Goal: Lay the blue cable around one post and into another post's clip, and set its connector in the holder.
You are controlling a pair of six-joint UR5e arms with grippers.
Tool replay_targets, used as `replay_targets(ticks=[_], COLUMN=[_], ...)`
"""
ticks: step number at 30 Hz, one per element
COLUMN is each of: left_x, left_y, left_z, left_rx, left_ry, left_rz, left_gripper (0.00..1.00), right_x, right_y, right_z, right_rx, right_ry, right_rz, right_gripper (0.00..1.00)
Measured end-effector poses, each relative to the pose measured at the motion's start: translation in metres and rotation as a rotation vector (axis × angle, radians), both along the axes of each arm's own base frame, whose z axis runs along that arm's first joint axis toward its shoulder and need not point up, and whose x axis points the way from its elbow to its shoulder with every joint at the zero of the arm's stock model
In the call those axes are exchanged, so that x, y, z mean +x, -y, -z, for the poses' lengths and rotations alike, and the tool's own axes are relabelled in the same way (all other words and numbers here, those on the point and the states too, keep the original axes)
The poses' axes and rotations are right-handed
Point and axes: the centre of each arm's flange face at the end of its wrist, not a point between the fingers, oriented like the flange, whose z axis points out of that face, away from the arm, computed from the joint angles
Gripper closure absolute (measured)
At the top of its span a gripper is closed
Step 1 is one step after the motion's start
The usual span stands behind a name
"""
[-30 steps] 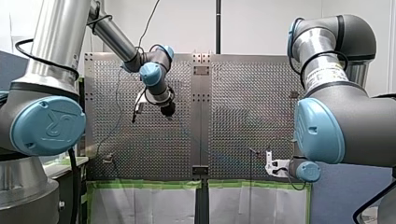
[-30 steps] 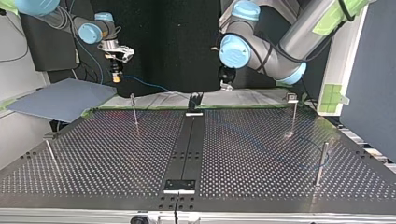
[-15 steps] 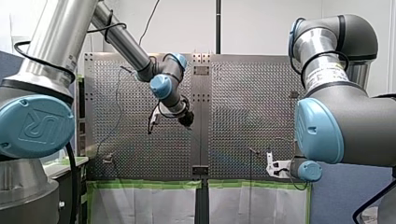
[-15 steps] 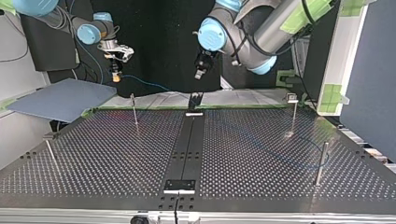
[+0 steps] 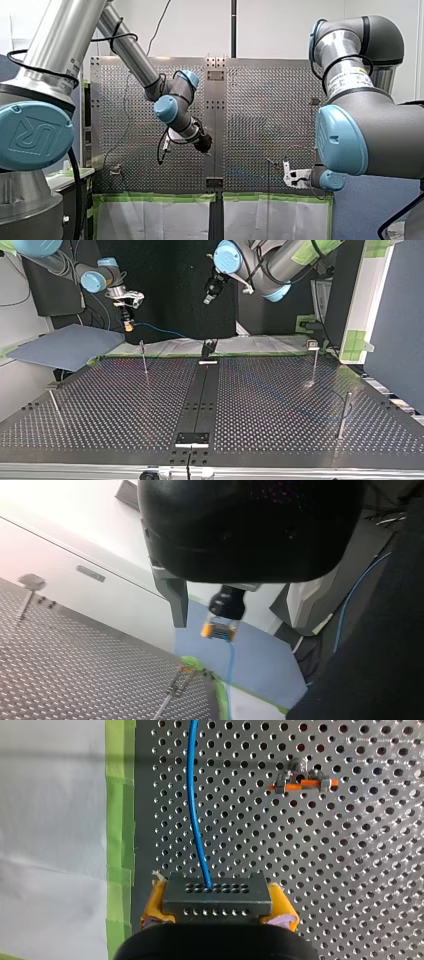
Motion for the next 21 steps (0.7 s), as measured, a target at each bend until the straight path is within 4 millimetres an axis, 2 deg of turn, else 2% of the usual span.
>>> replay_targets(ticks=[12,21], left_x=[0.028,0.036], left_y=[0.025,0.033], left_z=[0.032,0.061], left_rx=[-0.061,-0.081], left_ry=[0.037,0.053], left_rz=[-0.014,-0.027], left_gripper=[0.02,0.02], right_x=[0.002,-0.004], right_y=[0.0,-0.002], right_z=[-0.002,-0.001], right_rx=[-0.017,-0.021], right_ry=[-0.011,-0.033], right_rz=[-0.056,-0.105], right_gripper=[1.0,1.0])
